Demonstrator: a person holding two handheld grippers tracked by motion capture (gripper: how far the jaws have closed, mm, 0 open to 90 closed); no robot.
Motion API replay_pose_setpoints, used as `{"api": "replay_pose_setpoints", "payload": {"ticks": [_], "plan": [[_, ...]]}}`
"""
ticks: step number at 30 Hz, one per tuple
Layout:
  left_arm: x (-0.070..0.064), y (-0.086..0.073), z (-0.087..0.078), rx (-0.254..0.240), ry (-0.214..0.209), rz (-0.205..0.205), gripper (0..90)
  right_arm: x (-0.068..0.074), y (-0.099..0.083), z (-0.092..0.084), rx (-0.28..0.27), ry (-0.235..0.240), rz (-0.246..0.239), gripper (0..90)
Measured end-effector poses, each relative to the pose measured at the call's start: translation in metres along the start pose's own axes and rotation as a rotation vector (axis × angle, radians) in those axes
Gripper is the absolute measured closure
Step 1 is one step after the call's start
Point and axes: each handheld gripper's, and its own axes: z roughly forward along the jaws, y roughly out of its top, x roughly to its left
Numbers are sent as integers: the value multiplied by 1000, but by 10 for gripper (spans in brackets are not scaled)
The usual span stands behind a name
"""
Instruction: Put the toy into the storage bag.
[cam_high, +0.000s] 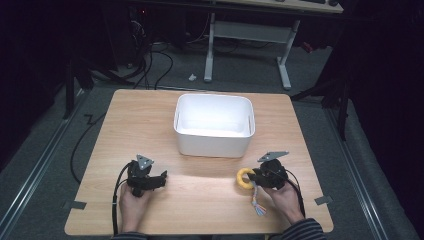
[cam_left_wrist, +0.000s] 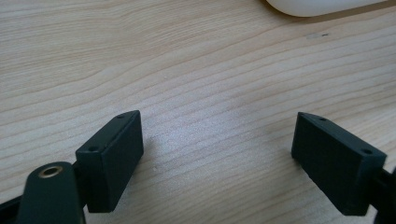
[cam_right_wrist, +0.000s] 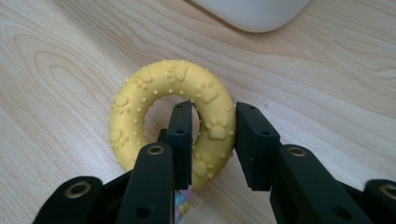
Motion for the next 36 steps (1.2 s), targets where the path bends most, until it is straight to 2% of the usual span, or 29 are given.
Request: {"api": "replay_pose_setpoints", "payload": {"ticks": [6, 19, 36], "plan": [[0, 0, 0, 0, 0, 1, 170, -5, 0, -14, -28, -4, 21, 689], [0, 0, 0, 1, 0, 1, 170, -17, 0, -36, -82, -25, 32, 689], [0, 0, 0, 0, 0, 0, 169, -38, 6, -69, -164, -33, 95, 689]]}}
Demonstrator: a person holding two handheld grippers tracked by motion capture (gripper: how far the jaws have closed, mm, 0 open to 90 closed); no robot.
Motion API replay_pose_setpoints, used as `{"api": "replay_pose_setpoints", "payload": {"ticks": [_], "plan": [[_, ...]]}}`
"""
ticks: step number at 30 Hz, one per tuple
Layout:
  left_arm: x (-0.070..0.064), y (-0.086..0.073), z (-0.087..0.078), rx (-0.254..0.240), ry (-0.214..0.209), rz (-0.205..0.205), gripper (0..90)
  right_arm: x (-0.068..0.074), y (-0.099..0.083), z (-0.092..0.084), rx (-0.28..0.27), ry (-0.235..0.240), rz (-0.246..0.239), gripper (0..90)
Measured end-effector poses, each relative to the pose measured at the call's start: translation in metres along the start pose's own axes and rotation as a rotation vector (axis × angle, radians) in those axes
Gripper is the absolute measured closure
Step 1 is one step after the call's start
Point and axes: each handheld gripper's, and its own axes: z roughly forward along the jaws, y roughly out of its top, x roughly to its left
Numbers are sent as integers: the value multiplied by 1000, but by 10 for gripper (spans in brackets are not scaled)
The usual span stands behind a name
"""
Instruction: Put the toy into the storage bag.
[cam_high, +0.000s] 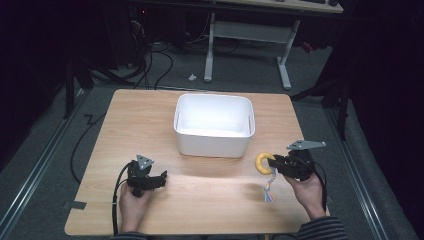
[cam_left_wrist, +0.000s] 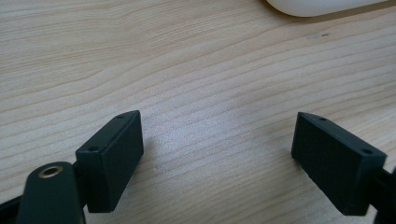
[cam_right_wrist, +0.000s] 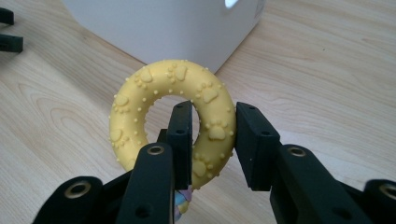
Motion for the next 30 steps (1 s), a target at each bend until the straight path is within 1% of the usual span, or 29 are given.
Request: {"api": "replay_pose_setpoints", "payload": {"ticks": [9, 12, 13, 14, 20, 24, 26, 30], "plan": [[0, 0, 0, 1, 0, 1, 170, -12, 14, -13, -28, -15, 20, 689], [0, 0, 0, 1, 0, 1, 170, -15, 19, -18, -37, -12, 27, 689], [0, 0, 0, 0, 0, -1, 170, -16, 21, -19, -42, -15, 19, 689], [0, 0, 0, 1, 0, 0, 170, -16, 23, -21, -40, -14, 24, 689], [0, 0, 0, 1, 0, 0, 169, -18, 36, -27, -57, -12, 17, 688], [0, 0, 0, 1, -1, 0, 170, -18, 45, -28, -59, -11, 9, 689], [0, 0, 0, 0, 0, 0, 169, -18, 49, -29, -58, -6, 17, 689], [0, 0, 0, 1, 0, 0, 170, -19, 57, -30, -71, 1, 17, 689]]}}
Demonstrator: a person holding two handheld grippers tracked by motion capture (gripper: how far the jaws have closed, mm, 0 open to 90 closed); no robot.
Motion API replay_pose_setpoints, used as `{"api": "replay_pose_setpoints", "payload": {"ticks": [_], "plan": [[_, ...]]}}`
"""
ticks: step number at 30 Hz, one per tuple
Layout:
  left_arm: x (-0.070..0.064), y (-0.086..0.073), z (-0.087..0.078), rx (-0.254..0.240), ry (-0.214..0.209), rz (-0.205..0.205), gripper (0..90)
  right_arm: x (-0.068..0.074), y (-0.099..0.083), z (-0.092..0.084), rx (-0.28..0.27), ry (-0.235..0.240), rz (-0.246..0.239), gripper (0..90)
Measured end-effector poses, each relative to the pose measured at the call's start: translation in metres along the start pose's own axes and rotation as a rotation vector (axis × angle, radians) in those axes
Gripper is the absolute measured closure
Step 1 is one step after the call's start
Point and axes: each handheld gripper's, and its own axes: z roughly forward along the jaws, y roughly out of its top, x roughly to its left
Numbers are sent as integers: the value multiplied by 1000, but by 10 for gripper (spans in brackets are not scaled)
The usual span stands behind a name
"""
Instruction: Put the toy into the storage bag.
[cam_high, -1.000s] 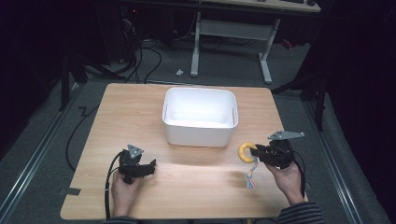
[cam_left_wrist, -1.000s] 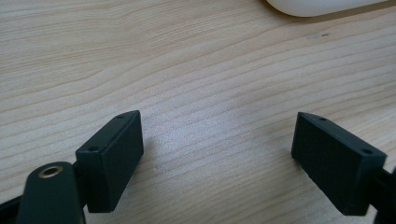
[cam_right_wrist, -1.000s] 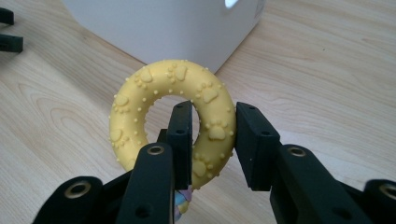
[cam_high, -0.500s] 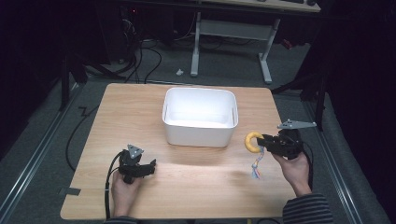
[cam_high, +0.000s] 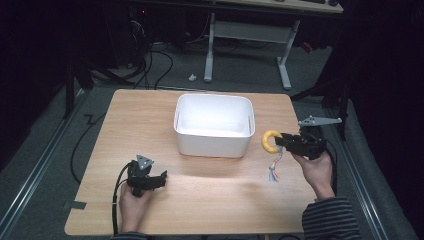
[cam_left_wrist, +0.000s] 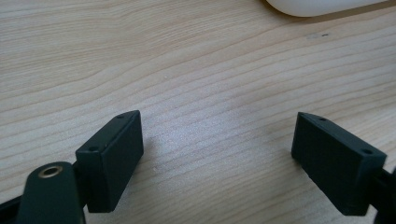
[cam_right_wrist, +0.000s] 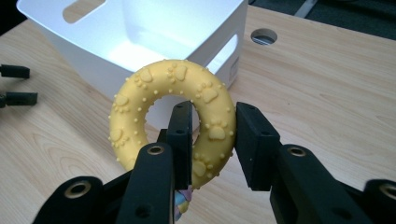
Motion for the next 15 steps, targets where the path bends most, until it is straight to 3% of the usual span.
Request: {"api": "replay_pose_setpoints", "payload": {"ticks": [15], "plan": [[0, 0, 0, 0, 0, 0, 170, -2, 34, -4, -33, 20, 9, 688]]}}
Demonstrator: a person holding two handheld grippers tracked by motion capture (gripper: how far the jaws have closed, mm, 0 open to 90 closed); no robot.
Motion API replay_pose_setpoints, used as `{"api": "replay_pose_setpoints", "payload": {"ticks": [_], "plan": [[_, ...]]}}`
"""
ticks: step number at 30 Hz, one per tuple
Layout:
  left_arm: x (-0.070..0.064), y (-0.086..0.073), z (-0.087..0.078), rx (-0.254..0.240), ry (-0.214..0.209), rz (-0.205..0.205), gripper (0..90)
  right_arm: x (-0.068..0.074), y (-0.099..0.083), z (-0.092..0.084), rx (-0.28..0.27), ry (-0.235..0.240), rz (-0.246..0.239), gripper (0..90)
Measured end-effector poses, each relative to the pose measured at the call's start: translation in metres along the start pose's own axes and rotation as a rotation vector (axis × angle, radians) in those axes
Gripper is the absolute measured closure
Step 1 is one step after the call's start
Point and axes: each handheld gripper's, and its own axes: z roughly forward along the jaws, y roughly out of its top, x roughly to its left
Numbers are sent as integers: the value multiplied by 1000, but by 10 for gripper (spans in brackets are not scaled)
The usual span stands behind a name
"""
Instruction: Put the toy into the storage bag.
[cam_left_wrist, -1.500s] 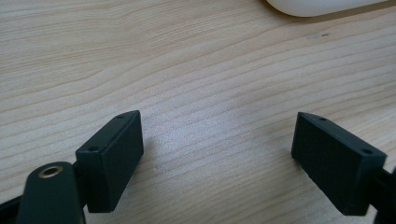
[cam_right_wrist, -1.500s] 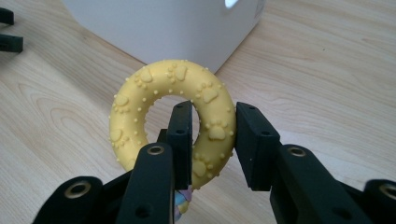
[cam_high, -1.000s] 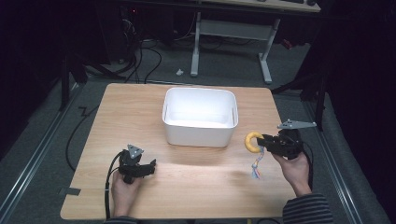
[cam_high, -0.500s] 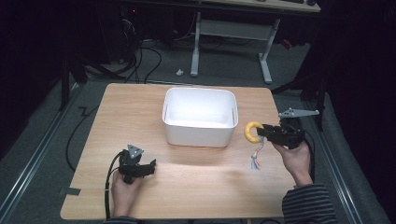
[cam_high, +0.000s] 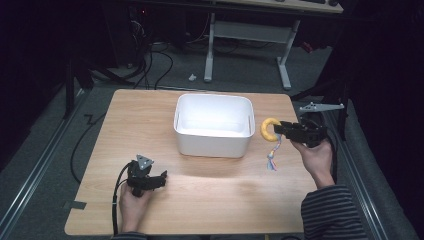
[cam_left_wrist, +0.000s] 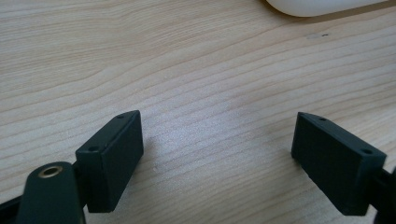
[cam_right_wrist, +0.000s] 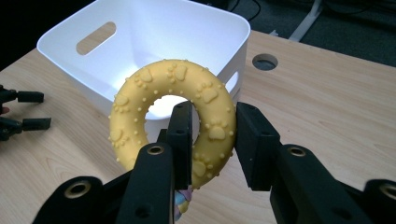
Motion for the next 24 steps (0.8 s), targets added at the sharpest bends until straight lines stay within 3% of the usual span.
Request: {"api": "replay_pose_setpoints", "payload": {"ticks": [24], "plan": [[0, 0, 0, 0, -1, 0, 171, 11, 55, 23, -14, 6, -13, 688]]}}
